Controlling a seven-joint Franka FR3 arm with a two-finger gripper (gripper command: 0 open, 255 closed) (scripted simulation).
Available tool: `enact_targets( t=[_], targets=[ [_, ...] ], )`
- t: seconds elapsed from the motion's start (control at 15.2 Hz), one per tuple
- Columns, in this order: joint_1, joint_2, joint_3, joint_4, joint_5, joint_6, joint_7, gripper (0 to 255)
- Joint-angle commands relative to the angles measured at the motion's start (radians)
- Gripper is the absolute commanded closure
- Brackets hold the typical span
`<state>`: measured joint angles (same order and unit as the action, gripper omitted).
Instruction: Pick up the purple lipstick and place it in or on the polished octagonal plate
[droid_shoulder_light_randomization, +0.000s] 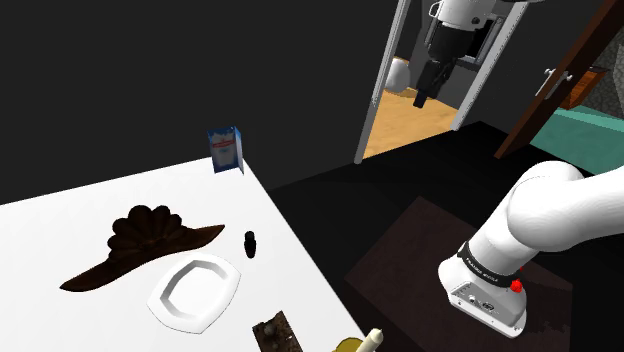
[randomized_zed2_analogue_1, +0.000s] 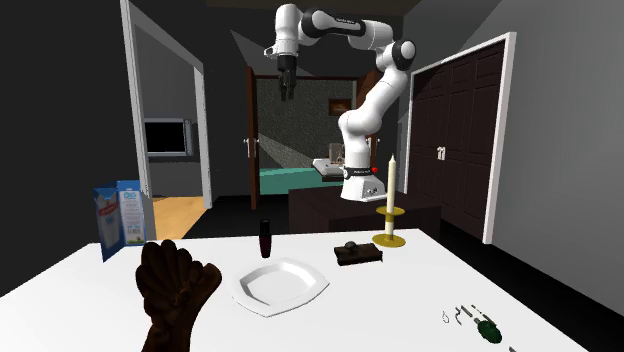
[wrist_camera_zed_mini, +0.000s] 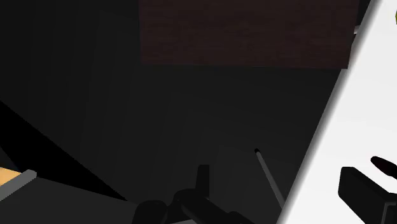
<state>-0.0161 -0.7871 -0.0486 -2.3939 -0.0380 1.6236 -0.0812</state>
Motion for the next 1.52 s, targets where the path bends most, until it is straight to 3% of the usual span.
enact_targets(
  t=[0.0, 0.73, 1.45],
  targets=[
    [0.000, 0.000, 0.000, 0.000, 0.000, 0.000, 0.000, 0],
    [0.079, 0.190, 0.185, -0.074, 0.112, 0.253, 0.202, 0],
    [0.126, 0.520, 0.362, 0.008, 0.130, 0.495, 0.412, 0]
  ],
)
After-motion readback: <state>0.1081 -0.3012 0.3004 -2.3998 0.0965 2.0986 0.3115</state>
